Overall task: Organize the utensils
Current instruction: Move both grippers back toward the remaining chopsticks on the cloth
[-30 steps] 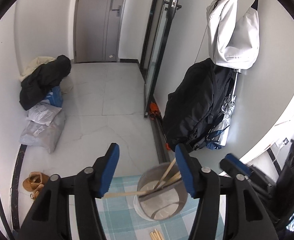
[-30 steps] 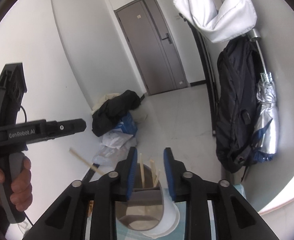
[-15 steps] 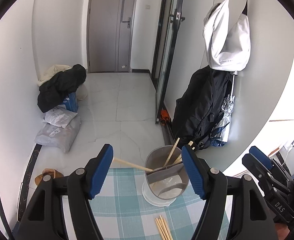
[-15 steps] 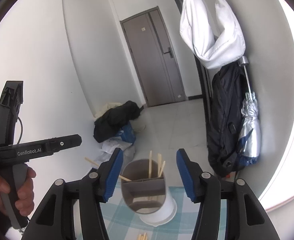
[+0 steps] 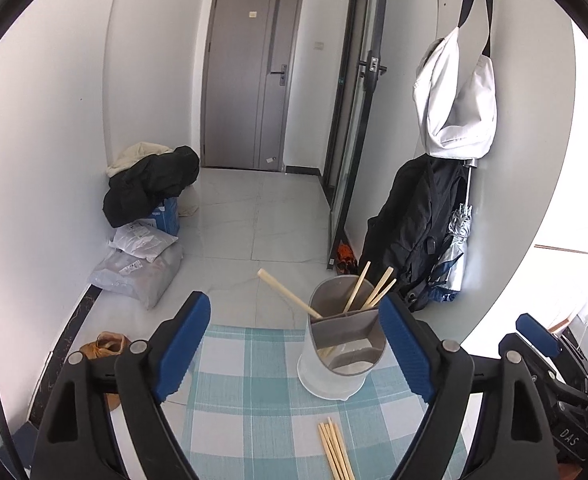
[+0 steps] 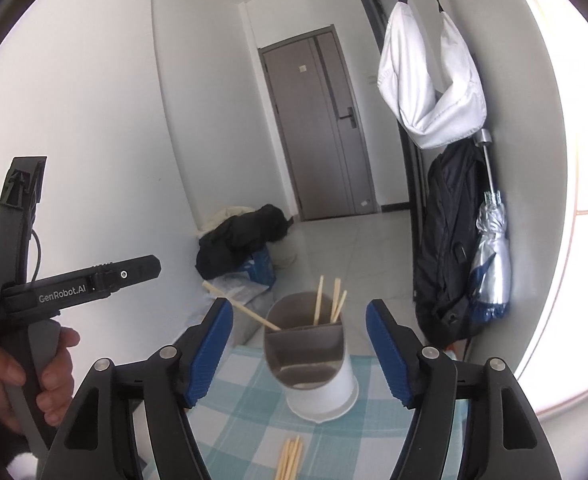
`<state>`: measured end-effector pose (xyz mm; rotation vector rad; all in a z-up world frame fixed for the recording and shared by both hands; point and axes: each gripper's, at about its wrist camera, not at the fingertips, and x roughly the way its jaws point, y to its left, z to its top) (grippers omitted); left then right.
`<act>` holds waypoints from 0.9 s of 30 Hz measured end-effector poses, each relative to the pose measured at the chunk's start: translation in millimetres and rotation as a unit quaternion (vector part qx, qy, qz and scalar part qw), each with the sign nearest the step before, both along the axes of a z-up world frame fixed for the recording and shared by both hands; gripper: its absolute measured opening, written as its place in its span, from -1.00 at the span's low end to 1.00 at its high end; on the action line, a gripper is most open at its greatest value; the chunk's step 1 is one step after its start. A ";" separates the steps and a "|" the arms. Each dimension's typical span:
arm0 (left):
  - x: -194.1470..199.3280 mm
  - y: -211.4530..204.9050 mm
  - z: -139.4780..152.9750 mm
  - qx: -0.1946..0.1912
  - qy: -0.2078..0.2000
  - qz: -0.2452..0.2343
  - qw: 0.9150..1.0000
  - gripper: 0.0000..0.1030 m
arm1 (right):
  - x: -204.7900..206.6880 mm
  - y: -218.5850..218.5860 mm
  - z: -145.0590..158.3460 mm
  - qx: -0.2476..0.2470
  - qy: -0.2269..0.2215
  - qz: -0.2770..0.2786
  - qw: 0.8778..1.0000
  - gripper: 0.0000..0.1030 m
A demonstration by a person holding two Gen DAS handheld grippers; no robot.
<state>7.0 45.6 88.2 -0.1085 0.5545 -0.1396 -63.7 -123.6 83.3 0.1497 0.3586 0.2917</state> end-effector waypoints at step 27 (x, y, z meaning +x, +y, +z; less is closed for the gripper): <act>-13.3 9.0 -106.9 -0.013 0.081 0.044 0.996 0.78 | -4.5 3.2 -126.2 -0.057 0.161 -0.037 0.985 0.58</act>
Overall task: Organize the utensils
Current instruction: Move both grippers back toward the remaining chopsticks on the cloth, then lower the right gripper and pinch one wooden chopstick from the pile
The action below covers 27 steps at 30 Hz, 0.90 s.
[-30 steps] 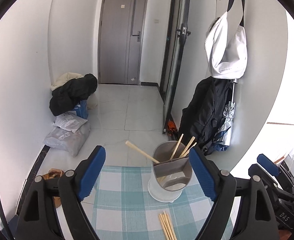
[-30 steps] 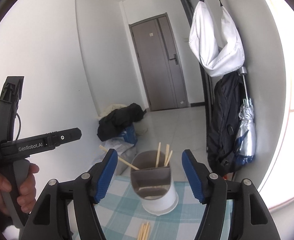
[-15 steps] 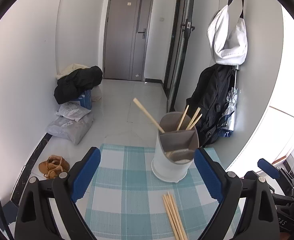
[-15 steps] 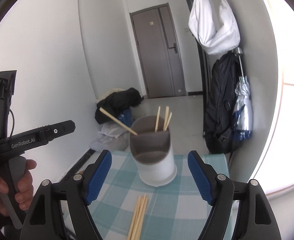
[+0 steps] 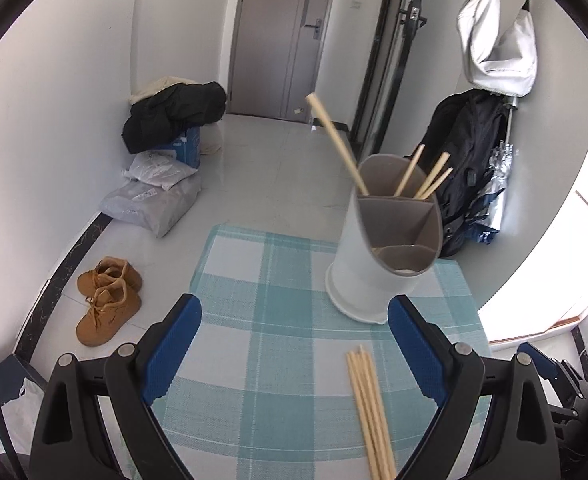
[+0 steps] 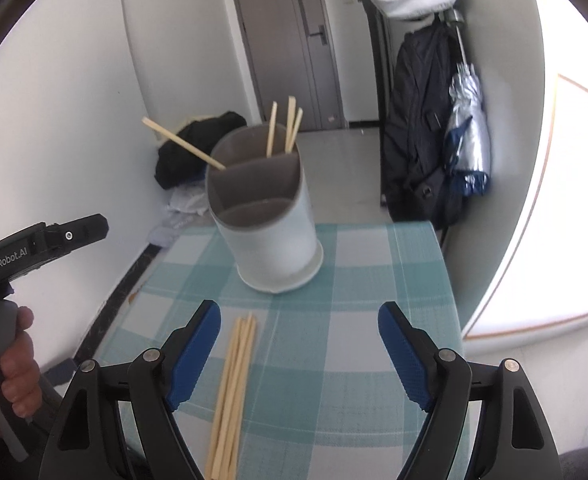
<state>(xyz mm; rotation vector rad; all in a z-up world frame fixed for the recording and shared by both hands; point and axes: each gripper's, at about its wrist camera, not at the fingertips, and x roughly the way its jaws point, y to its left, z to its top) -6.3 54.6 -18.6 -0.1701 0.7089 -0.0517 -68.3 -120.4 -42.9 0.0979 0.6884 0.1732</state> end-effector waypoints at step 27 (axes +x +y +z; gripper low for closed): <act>34.1 46.6 -34.1 -0.027 0.072 0.057 0.995 0.78 | 79.5 69.7 -80.8 -0.103 0.195 0.088 0.971 0.17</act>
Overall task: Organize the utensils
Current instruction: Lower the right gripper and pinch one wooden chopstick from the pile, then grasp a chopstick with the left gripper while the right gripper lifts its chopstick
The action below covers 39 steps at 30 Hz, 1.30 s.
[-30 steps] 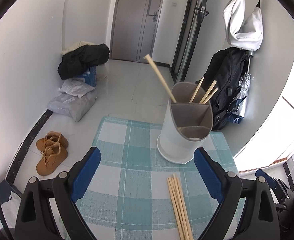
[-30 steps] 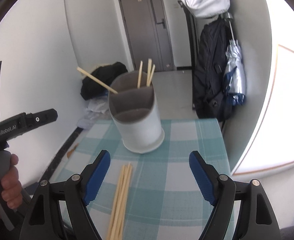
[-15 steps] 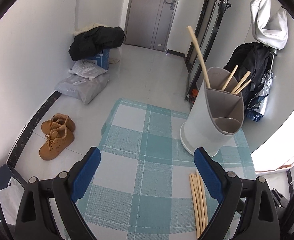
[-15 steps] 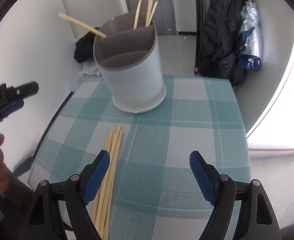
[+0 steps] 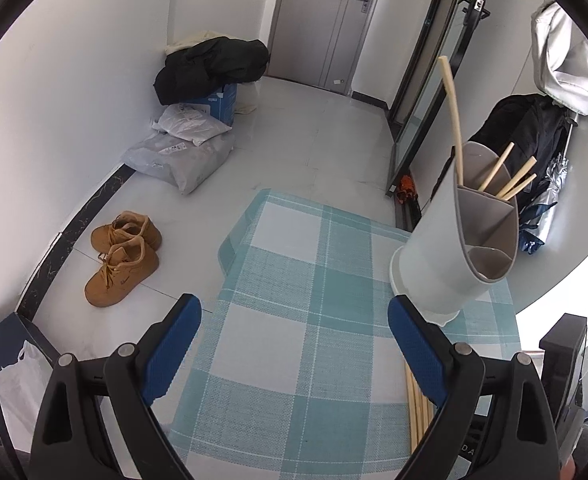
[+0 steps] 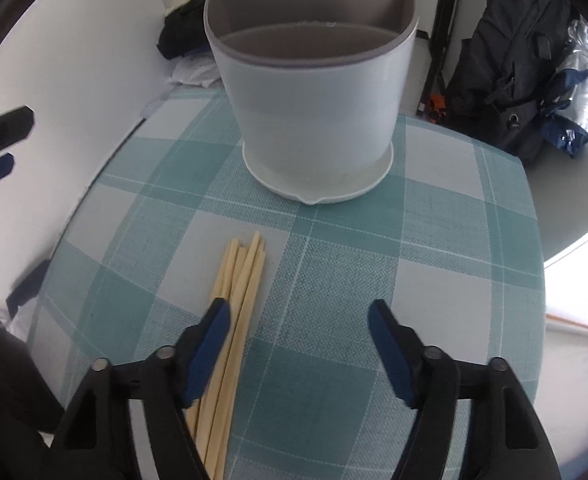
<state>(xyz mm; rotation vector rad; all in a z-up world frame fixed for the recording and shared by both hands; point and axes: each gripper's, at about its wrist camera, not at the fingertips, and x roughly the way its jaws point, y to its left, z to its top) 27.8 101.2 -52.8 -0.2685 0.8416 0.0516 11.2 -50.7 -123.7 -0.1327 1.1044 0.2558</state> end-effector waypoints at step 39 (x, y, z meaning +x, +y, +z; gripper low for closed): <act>9.5 3.3 -27.6 -0.073 0.091 -0.040 0.992 0.78 | -8.2 -46.5 8.9 0.140 0.027 -0.023 0.989 -0.89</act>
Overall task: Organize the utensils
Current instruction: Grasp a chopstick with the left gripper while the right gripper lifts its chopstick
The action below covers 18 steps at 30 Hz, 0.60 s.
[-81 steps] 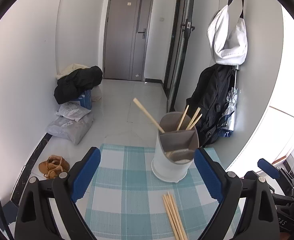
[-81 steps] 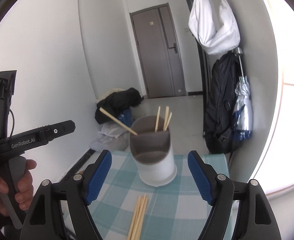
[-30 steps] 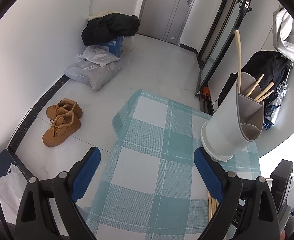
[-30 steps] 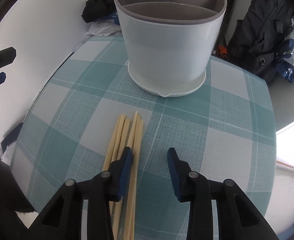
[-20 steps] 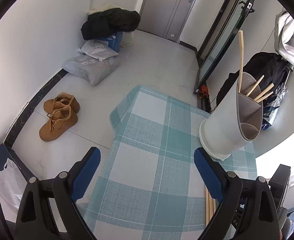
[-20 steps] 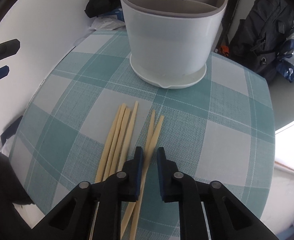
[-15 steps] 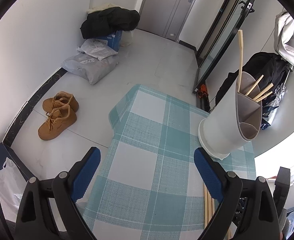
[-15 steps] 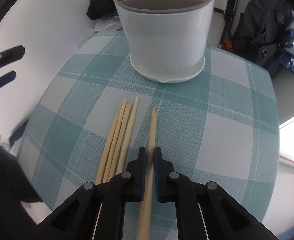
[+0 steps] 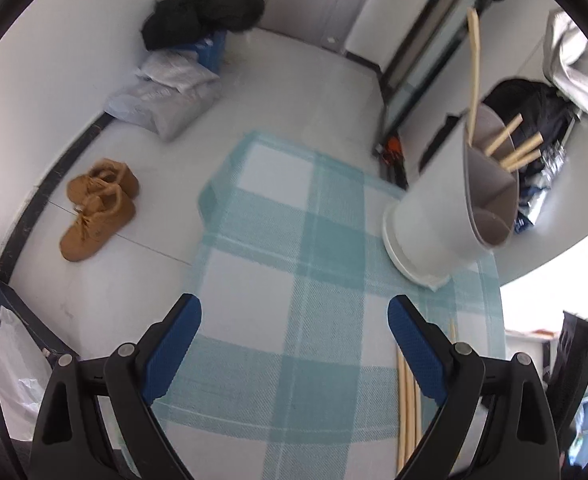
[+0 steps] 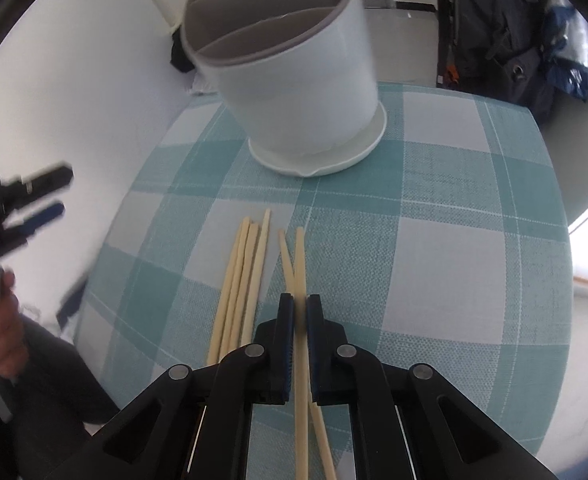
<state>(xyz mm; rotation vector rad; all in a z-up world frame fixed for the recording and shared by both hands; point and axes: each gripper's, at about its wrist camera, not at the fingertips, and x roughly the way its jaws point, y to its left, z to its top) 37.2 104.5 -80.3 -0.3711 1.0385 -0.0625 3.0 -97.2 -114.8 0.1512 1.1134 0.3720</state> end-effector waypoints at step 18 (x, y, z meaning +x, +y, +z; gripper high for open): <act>-14.2 -104.3 -45.8 0.089 0.081 -0.141 0.983 0.78 | -18.7 -89.9 31.6 0.228 -0.099 -0.179 0.952 -0.89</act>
